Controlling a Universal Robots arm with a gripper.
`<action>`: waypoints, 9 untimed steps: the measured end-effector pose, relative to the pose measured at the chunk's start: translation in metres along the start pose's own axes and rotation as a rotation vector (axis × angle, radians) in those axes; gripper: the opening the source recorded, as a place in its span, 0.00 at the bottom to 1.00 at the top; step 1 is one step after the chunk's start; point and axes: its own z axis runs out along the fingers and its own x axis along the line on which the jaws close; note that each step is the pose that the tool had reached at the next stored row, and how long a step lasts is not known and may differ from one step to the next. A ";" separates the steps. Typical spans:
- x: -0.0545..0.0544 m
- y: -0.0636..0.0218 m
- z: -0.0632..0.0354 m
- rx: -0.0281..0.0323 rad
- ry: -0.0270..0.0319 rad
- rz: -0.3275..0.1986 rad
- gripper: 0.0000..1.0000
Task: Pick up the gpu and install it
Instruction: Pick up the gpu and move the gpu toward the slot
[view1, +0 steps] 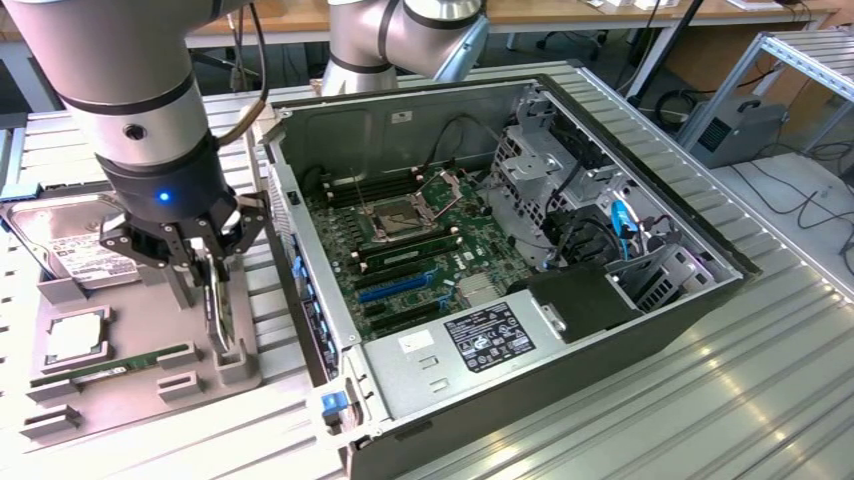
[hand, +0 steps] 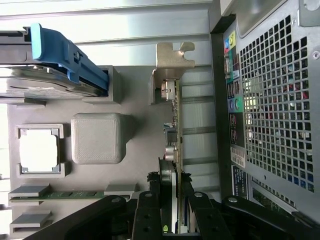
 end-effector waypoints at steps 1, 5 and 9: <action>0.000 0.0000 -0.0002 0.0000 0.0000 0.000 0.27; 0.000 0.0000 -0.0011 0.0000 0.0000 0.000 0.27; 0.000 0.0001 -0.0019 0.0000 0.0000 0.000 0.27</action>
